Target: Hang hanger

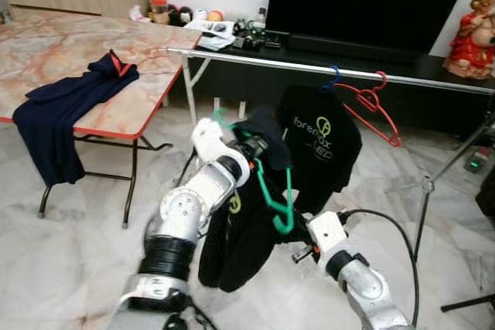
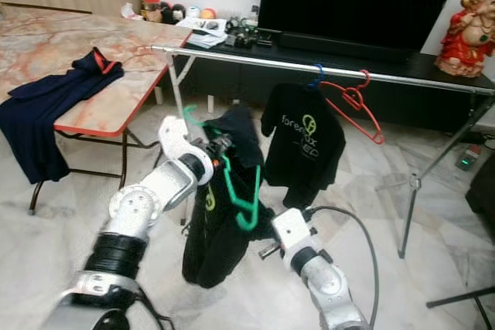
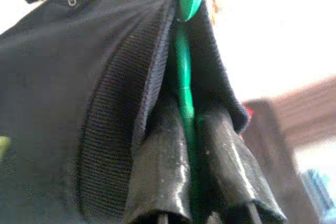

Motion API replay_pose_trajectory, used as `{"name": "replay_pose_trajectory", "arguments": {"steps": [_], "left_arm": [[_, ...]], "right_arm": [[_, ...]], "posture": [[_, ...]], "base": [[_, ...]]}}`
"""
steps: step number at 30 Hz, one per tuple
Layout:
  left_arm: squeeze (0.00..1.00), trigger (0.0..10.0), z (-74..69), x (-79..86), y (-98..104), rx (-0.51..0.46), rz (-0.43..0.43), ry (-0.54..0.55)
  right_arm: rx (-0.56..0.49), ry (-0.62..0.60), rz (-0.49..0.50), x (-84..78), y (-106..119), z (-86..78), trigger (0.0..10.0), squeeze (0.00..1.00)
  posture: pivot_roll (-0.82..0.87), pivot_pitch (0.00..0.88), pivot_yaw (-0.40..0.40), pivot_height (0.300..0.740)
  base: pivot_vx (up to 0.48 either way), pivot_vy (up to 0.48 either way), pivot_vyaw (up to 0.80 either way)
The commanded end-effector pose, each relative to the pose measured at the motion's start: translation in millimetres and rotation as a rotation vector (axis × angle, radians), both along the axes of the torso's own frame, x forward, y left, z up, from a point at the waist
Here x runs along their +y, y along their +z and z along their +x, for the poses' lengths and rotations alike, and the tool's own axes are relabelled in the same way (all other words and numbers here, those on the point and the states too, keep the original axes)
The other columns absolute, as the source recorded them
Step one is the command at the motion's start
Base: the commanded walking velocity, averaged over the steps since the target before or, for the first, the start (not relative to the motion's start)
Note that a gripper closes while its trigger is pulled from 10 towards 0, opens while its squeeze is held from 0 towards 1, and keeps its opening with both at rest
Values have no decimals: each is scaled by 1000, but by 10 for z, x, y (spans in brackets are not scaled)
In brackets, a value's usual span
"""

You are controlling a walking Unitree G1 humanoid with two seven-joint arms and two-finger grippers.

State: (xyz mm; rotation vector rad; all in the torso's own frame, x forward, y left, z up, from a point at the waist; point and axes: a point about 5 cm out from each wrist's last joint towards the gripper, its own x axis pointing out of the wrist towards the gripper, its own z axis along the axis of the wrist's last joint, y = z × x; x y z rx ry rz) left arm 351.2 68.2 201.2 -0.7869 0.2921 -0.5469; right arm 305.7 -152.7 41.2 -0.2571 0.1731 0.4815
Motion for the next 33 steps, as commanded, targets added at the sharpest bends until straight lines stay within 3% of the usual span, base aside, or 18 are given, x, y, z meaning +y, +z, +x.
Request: {"name": "replay_pose_trajectory", "arguments": {"steps": [1, 2, 3, 4, 9, 10, 11, 12, 15, 16, 22, 23, 24, 26, 30, 32, 33], "left_arm": [[0, 10000, -64, 73, 248, -175, 87, -64], [0, 10000, -77, 100, 188, -184, 166, -79], [0, 10000, -98, 155, 64, -184, 301, -101], [0, 10000, -109, 187, -1, -187, 368, -111], [0, 10000, -187, 268, -176, -204, 538, -184], [0, 10000, -325, 288, -244, -241, 619, -310], [0, 10000, -325, 288, -244, -241, 619, -310], [0, 10000, -468, 285, -299, -271, 665, -430], [0, 10000, -594, 287, -322, -304, 672, -527], [0, 10000, -705, 321, -347, -326, 689, -613], [0, 10000, -842, 444, -409, -340, 745, -715], [0, 10000, -865, 502, -451, -328, 785, -732], [0, 10000, -905, 640, -557, -299, 881, -765], [0, 10000, -916, 675, -583, -291, 904, -775], [0, 10000, -968, 930, -721, -213, 1021, -794], [0, 10000, -925, 981, -720, -239, 1056, -747], [0, 10000, -791, 1007, -694, -215, 1026, -605]], "right_arm": [[151, -91, -51, -255, -277, -169, 0, 0], [147, -90, -54, -255, -266, -155, 0, 0], [140, -91, -56, -257, -242, -127, 0, 0], [137, -91, -56, -257, -231, -114, 0, 0], [130, -76, -67, -240, -211, -90, 0, 0], [131, -67, -72, -223, -215, -79, 0, 0], [131, -67, -72, -223, -215, -79, 0, 0], [134, -64, -77, -206, -220, -72, 0, 0], [136, -60, -80, -183, -222, -65, 0, 0], [138, -59, -85, -162, -226, -57, 0, 0], [144, -58, -102, -138, -237, -50, 0, 0], [146, -64, -103, -143, -240, -49, 0, 0], [150, -74, -109, -151, -248, -49, 0, 0], [151, -76, -111, -153, -250, -49, 0, 0], [162, -81, -143, -167, -284, -69, 0, 0], [164, -90, -145, -175, -288, -70, 0, 0], [168, -103, -157, -193, -299, -75, 0, 0]], "posture": [[122, 0, -62, 740], [125, 0, -61, 740], [126, 0, -61, 740], [128, 0, -61, 740], [128, 0, -60, 740], [137, 0, -64, 740], [137, 0, -64, 740], [140, 0, -64, 740], [144, 0, -64, 740], [146, 0, -63, 740], [149, 0, -59, 740], [151, 0, -57, 740], [150, 0, -53, 740], [150, 0, -53, 740], [154, 0, -45, 740], [154, 0, -44, 740], [157, 0, -43, 740]], "base": [[0, 0, 0], [0, 0, 0], [0, 0, 0], [0, 0, 0], [0, 0, 0], [0, 0, 0], [0, 0, 0], [0, 0, 0], [0, 0, 0], [0, 0, 0], [0, 0, 0], [0, 0, 0], [0, 0, 0], [0, 0, 0], [0, 0, 0], [0, 0, 0], [0, 0, 0]]}}
